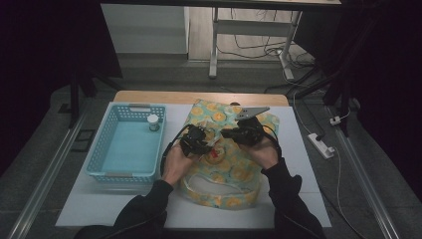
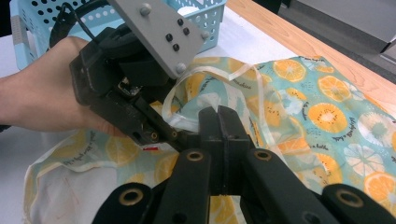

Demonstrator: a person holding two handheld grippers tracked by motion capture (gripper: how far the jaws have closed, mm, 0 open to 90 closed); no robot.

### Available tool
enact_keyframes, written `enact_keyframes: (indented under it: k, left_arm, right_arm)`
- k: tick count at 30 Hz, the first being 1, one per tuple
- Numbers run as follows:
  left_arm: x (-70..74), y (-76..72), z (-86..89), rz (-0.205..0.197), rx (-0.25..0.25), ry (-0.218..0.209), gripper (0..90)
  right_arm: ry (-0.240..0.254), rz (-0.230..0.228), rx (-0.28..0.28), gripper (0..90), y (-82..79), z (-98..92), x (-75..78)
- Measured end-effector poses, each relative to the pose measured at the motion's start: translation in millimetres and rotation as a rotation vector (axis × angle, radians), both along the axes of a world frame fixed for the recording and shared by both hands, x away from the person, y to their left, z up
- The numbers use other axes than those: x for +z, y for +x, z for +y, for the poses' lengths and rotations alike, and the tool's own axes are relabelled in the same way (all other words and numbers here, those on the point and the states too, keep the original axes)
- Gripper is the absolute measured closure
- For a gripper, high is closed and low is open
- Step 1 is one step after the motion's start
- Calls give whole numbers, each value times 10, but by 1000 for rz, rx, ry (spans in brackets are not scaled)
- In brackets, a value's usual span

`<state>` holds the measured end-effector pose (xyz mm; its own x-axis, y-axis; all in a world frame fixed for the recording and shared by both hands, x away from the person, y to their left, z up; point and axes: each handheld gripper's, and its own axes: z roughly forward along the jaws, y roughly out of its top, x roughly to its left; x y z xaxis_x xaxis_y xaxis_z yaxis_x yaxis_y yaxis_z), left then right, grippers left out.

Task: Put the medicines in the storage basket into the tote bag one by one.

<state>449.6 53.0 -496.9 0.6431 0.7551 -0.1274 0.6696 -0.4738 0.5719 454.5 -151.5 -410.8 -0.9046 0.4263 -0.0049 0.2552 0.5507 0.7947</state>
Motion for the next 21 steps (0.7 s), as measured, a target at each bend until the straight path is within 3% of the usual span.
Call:
enact_keyframes:
  k: [4, 12, 21]
  left_arm:
    - [0, -8, 9, -18, 8, 4, 698]
    - [95, -101, 45, -42, -5, -1, 559]
    - [198, -232, 120, -45, -43, -46, 401]
  right_arm:
    - [-1, 0, -1, 900, 2, -2, -3]
    - [2, -1, -1, 900, -2, -11, 10]
    - [1, -1, 0, 900, -3, -9, 9]
